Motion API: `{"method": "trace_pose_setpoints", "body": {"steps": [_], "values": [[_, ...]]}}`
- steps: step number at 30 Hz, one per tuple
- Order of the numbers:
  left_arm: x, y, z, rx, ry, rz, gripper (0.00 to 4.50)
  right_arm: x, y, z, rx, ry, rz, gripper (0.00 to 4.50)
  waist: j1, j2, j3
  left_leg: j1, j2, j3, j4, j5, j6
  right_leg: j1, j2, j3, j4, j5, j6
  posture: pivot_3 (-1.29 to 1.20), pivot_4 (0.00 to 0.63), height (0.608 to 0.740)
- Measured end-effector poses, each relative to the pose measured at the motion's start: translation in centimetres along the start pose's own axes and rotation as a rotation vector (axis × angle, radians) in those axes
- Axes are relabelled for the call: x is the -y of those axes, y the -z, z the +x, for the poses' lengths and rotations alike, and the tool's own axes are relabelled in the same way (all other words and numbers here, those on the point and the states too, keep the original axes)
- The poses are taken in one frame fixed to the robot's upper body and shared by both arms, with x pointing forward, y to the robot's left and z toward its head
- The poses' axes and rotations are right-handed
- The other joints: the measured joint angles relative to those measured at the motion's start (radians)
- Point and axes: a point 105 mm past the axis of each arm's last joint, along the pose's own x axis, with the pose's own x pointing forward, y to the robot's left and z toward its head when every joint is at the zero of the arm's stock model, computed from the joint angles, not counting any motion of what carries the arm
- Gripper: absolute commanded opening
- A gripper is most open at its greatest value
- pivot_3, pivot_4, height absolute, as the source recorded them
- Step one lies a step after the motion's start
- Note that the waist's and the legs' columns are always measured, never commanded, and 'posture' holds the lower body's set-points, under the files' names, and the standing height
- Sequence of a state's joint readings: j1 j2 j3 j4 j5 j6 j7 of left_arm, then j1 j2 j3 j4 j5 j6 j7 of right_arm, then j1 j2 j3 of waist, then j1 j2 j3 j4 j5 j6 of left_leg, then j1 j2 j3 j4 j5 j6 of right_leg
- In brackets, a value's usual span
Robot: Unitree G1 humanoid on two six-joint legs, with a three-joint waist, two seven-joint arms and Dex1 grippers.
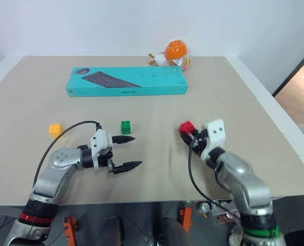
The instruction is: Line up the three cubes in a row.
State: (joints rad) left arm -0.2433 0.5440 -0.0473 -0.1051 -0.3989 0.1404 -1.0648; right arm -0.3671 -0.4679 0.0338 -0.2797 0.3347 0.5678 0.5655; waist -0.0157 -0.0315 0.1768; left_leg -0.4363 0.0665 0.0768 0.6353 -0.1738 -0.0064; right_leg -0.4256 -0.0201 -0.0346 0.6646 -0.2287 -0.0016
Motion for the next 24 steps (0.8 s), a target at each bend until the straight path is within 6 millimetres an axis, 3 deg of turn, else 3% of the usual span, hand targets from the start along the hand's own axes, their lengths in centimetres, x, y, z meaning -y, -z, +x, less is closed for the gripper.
{"method": "trace_pose_setpoints", "body": {"steps": [5,9,16,24], "values": [[-0.6,1.0,-1.9,-0.037,-0.089,-0.015,4.5,-2.7,0.1,1.6,-0.053,-0.394,-0.067,1.23,0.0,0.0,0.0,-0.002,0.0,0.0,-0.001,0.0,0.0,-0.001,-0.001,0.0,0.0,-0.002,0.0,0.0,0.15,0.74],[-0.4,1.1,-2.4,-0.038,-0.111,-0.023,4.5,-3.6,0.6,2.5,-0.082,-0.568,-0.112,1.23,-0.002,0.0,0.0,-0.001,0.0,0.0,-0.001,0.0,0.0,-0.001,-0.001,0.0,0.0,-0.002,0.0,0.0,0.15,0.74],[0.2,1.0,-3.1,-0.052,-0.134,-0.009,4.5,-4.5,2.7,3.7,-0.146,-0.723,-0.136,1.23,-0.002,0.0,0.0,-0.001,0.0,0.001,0.0,0.0,0.0,-0.001,-0.001,0.0,0.0,0.0,0.0,0.0,0.15,0.74],[0.3,0.5,-3.0,-0.05,-0.153,-0.003,4.5,-4.0,3.7,4.0,-0.181,-0.74,-0.127,1.23,-0.002,0.0,0.0,-0.001,0.0,0.002,0.0,0.0,0.0,-0.001,-0.001,0.0,0.0,0.0,0.001,0.0,0.15,0.74]]}}
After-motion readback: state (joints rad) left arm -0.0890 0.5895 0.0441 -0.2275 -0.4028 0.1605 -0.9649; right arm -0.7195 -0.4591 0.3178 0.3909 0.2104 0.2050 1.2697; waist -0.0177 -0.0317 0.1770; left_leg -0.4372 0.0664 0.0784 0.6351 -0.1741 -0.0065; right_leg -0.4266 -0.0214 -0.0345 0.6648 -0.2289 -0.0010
